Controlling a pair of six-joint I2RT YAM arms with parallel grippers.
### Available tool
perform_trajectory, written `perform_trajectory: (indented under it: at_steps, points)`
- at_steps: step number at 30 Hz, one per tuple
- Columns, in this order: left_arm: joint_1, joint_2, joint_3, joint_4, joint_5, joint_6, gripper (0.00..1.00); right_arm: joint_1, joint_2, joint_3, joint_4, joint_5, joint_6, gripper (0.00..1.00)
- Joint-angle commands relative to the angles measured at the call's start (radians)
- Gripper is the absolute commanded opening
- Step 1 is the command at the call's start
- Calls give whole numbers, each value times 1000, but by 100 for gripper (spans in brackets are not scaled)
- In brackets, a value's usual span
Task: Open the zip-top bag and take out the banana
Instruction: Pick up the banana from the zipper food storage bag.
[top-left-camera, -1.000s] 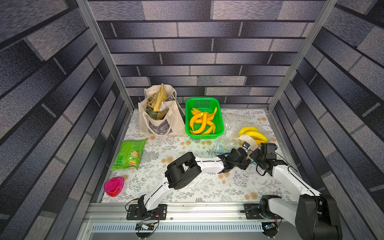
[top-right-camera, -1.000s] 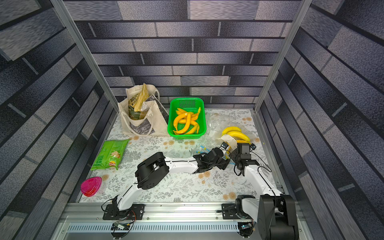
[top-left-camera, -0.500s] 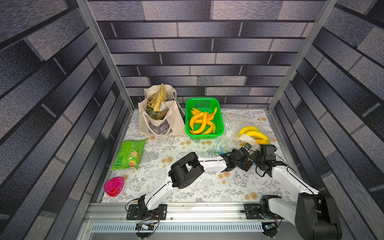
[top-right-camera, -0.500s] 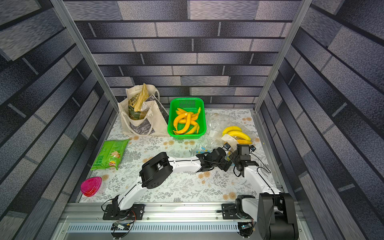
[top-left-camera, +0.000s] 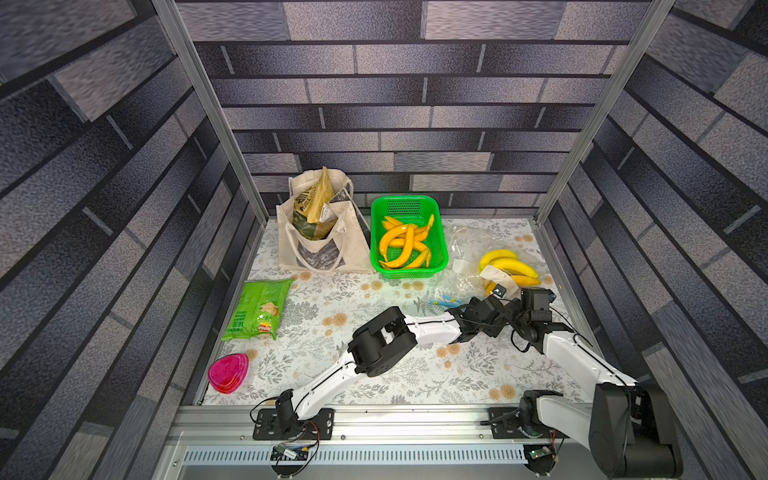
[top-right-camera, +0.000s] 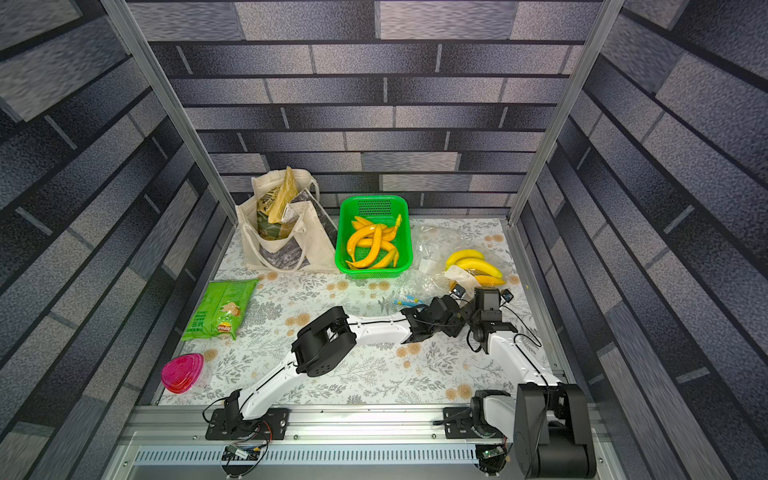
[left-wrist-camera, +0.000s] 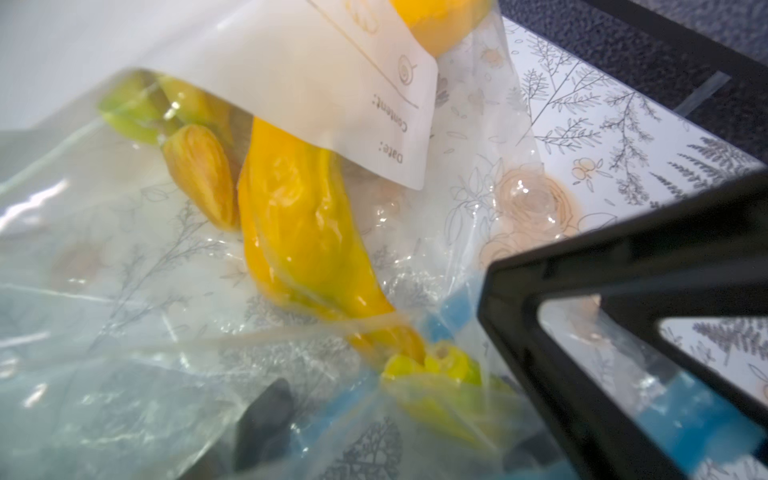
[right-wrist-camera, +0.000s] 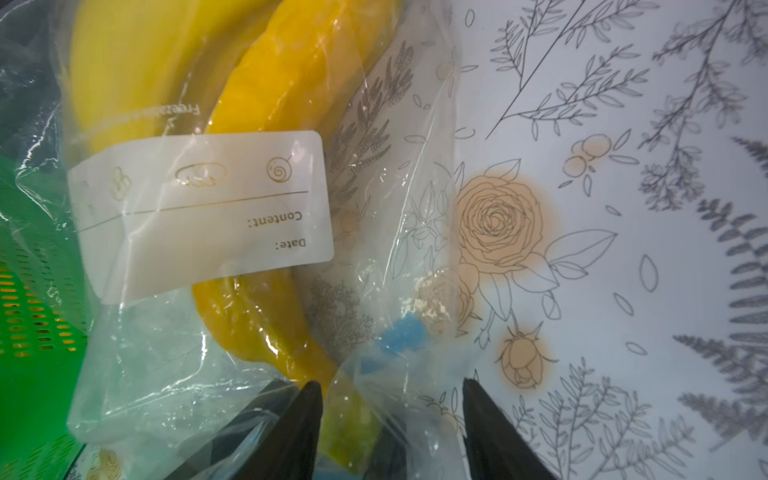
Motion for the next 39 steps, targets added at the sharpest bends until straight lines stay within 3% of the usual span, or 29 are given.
perform_trajectory:
  at_steps: [1,11,18,22,27,33,36,39]
  points:
    - [22,-46,-100,26,-75,-10,67,9,-7,-12,-49,34,8,56]
    - [49,-157,-364,328,-36,15,32,8,-15,-8,-43,30,11,55]
    - [49,-216,-467,393,-108,-20,26,8,-19,5,-28,30,16,56]
    - [52,-265,-559,432,-142,-58,15,6,-5,16,35,-15,22,65]
    - [59,-348,-672,473,-188,-60,14,0,-29,29,48,-5,3,74]
    - [80,-445,-789,482,-211,-74,15,-11,-171,33,-51,119,-69,81]
    - [80,-490,-839,474,-217,-81,15,-16,-221,9,-27,100,-87,82]
    - [77,-537,-888,464,-211,-96,15,-16,-170,15,5,48,-94,82]
